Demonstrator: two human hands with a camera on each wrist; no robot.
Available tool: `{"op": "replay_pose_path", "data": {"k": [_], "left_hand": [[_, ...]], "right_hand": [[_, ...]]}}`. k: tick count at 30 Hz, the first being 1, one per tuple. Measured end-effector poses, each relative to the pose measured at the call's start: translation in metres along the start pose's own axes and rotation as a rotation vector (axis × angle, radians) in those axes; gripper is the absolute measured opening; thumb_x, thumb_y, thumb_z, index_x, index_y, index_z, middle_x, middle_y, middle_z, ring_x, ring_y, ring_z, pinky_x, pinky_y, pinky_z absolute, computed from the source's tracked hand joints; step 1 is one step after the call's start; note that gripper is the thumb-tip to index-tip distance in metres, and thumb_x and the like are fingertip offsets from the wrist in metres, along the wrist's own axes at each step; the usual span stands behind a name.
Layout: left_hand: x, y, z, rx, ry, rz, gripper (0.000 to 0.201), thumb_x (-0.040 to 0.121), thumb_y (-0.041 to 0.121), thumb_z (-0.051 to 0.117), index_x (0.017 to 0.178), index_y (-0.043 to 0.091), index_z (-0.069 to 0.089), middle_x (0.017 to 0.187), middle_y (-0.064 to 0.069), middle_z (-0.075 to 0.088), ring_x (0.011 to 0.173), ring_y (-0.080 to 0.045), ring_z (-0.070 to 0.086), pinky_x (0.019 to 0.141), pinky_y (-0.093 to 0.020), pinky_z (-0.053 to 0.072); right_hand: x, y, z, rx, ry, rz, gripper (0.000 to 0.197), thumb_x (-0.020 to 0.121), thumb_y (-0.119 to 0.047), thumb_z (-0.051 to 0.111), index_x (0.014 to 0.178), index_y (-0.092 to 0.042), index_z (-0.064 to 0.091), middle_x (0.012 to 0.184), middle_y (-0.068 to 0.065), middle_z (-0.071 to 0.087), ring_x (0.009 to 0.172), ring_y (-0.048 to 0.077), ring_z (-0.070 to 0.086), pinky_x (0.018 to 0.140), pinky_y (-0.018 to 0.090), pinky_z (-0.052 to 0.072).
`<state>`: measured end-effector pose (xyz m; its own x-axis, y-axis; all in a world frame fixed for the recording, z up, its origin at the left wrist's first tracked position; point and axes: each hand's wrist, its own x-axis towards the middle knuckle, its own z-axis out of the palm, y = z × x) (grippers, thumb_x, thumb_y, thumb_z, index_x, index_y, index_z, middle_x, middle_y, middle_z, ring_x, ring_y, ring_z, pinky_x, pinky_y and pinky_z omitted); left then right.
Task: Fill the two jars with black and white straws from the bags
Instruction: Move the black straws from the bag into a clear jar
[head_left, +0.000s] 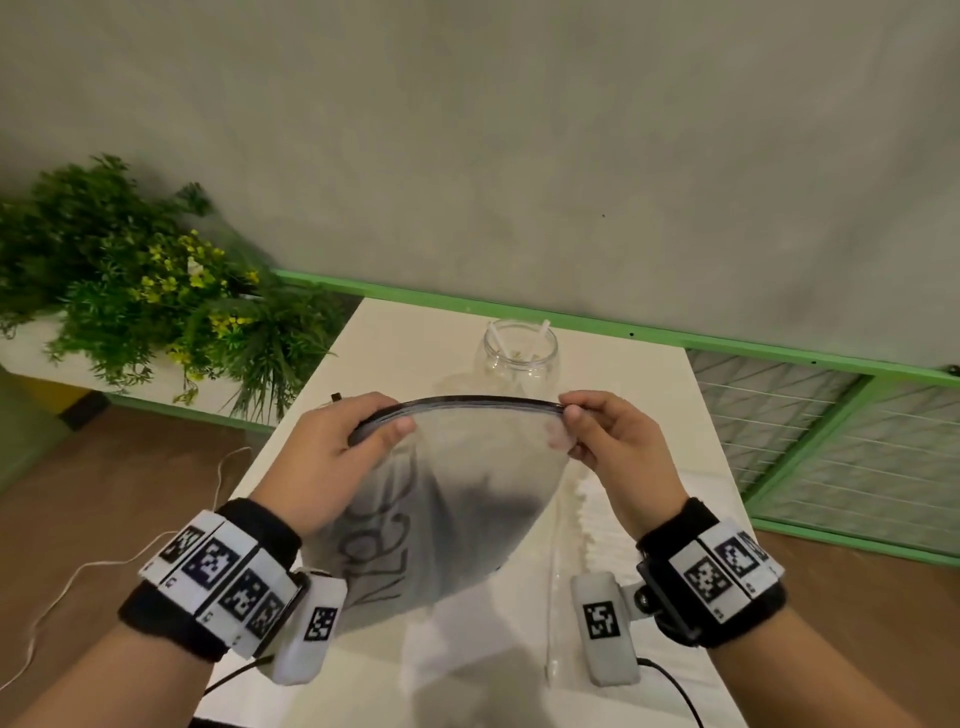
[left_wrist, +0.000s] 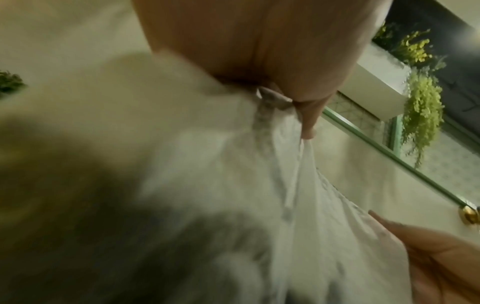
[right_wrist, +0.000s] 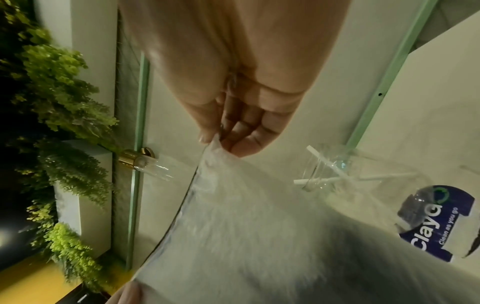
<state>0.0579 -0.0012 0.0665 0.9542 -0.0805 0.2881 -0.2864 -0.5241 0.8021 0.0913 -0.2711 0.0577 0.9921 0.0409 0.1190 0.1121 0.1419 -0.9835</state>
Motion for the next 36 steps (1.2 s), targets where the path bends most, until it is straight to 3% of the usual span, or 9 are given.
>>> {"op": "replay_pose_path", "data": {"k": [3,8,12,15,18,23,28,32,36], "left_hand": [[-0.004,0.001,-0.006,0.023,0.045,-0.020,0.030,0.081,0.056,0.051,0.093,0.034,0.067,0.085,0.011,0.068,0.078,-0.004,0.061,0.069,-0.022,0.048],[0.001,0.017,0.006,0.576,0.089,0.045,0.039,0.080,0.040,0.046,0.113,0.026,0.062,0.104,0.003,0.062,0.096,-0.024,0.058,0.084,-0.039,0.047],[0.021,0.052,0.040,0.514,-0.001,0.174,0.045,0.083,0.059,0.042,0.118,0.037,0.057,0.116,0.012,0.061,0.106,-0.014,0.055,0.096,-0.044,0.043],[0.036,0.067,0.065,0.499,-0.064,0.203,0.036,0.085,0.061,0.044,0.109,0.039,0.062,0.110,0.017,0.065,0.104,-0.010,0.057,0.100,-0.045,0.039],[0.041,0.070,0.076,0.462,-0.053,0.244,0.027,0.088,0.056,0.047,0.095,0.037,0.064,0.097,0.018,0.067,0.095,-0.011,0.058,0.099,-0.045,0.039],[0.040,0.069,0.082,0.389,-0.066,0.298,0.030,0.090,0.053,0.037,0.096,0.035,0.060,0.098,0.018,0.063,0.094,-0.010,0.056,0.100,-0.045,0.038],[0.032,0.051,0.062,0.432,0.079,0.279,0.023,0.092,0.041,0.041,0.095,0.029,0.059,0.094,0.015,0.059,0.085,-0.006,0.047,0.094,-0.044,0.041],[0.026,0.018,0.020,0.518,0.196,0.182,0.028,0.090,0.041,0.041,0.095,0.023,0.062,0.095,0.007,0.063,0.087,-0.019,0.055,0.085,-0.042,0.043],[0.021,-0.002,-0.002,0.632,0.241,0.088,0.017,0.093,0.033,0.051,0.096,0.021,0.062,0.097,-0.001,0.064,0.087,-0.030,0.055,0.078,-0.043,0.045]], "right_hand": [[0.000,-0.006,-0.003,0.077,0.031,-0.001,0.014,0.085,0.002,0.063,0.091,-0.008,0.056,0.067,0.004,0.068,0.059,0.014,0.060,0.060,0.024,0.053],[-0.002,-0.006,-0.005,0.034,0.000,0.007,0.017,0.082,0.010,0.064,0.080,-0.007,0.061,0.070,0.003,0.068,0.062,0.011,0.063,0.062,0.021,0.053],[-0.006,-0.011,-0.001,-0.010,-0.044,-0.019,0.017,0.083,0.011,0.062,0.080,-0.006,0.064,0.067,-0.001,0.068,0.063,0.011,0.062,0.064,0.021,0.053],[-0.009,-0.016,0.003,-0.085,-0.084,-0.070,0.016,0.085,0.009,0.061,0.080,-0.005,0.063,0.070,0.000,0.065,0.067,0.013,0.059,0.061,0.021,0.051],[-0.009,-0.019,0.000,-0.114,-0.068,-0.098,0.016,0.086,0.009,0.059,0.080,-0.006,0.062,0.074,0.004,0.061,0.070,0.012,0.057,0.061,0.021,0.049],[-0.011,-0.020,-0.002,-0.120,-0.101,-0.113,0.014,0.088,0.007,0.057,0.082,-0.006,0.059,0.076,0.004,0.058,0.070,0.011,0.053,0.062,0.020,0.048],[-0.004,-0.019,-0.008,-0.119,-0.074,-0.127,0.017,0.092,0.007,0.051,0.084,-0.008,0.053,0.074,-0.001,0.053,0.063,0.005,0.052,0.062,0.019,0.048],[0.008,-0.011,-0.022,-0.157,0.026,-0.114,0.023,0.095,0.004,0.048,0.082,-0.016,0.050,0.073,-0.009,0.052,0.065,0.000,0.051,0.063,0.018,0.047],[0.017,-0.005,-0.023,-0.279,0.060,-0.132,0.027,0.095,0.003,0.047,0.082,-0.020,0.049,0.073,-0.006,0.052,0.067,0.004,0.052,0.059,0.020,0.045]]}}
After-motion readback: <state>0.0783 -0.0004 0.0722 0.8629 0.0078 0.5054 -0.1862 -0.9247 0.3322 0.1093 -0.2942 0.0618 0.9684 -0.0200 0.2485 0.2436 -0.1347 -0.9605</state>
